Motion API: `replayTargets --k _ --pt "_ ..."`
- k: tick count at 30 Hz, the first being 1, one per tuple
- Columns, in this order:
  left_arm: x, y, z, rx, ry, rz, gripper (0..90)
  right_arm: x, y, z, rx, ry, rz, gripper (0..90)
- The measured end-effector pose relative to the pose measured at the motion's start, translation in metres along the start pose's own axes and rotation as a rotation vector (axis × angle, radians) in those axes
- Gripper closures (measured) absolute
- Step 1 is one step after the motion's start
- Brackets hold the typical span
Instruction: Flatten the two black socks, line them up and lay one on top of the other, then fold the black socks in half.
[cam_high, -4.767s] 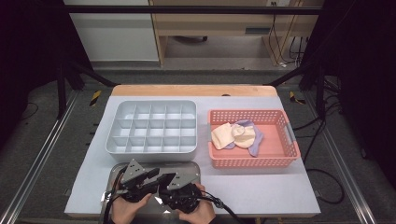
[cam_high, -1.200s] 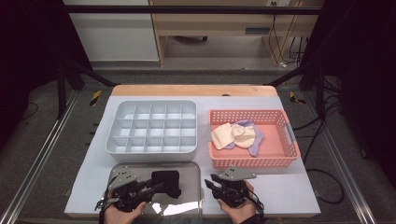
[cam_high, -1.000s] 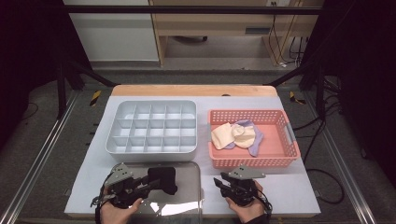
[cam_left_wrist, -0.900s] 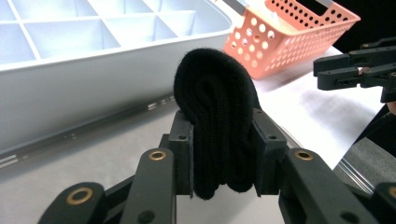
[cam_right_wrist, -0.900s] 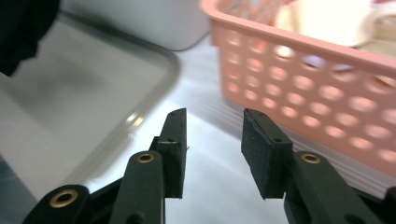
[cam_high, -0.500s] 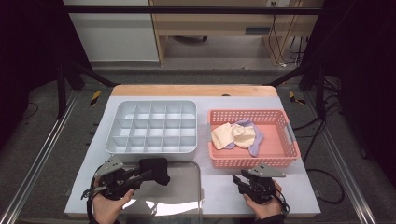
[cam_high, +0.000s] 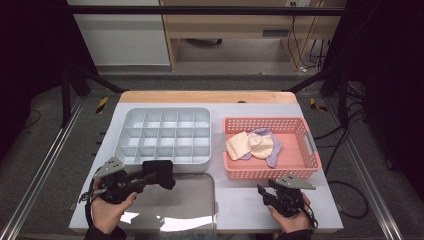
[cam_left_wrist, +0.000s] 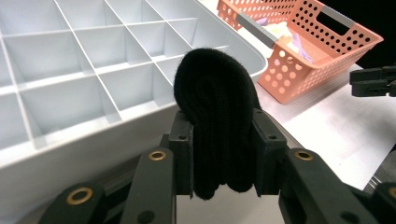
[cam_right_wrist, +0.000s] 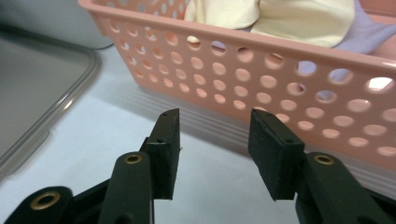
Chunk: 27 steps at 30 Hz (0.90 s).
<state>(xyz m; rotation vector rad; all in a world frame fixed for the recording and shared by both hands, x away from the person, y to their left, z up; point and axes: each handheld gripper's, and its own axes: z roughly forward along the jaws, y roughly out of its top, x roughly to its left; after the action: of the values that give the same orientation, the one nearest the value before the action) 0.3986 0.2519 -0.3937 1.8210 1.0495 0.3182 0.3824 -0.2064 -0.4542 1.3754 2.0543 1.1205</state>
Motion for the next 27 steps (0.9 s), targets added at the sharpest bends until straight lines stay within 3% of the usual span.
replayTargets --k 8,27 --pt "0.013 0.018 -0.011 -0.014 0.030 0.003 65.4 -0.003 -0.001 -0.002 -0.006 -0.004 0.013 51.9" --pt "0.038 0.039 -0.006 0.007 0.076 -0.008 65.4 -0.002 -0.002 -0.001 0.000 -0.004 -0.002 50.8"
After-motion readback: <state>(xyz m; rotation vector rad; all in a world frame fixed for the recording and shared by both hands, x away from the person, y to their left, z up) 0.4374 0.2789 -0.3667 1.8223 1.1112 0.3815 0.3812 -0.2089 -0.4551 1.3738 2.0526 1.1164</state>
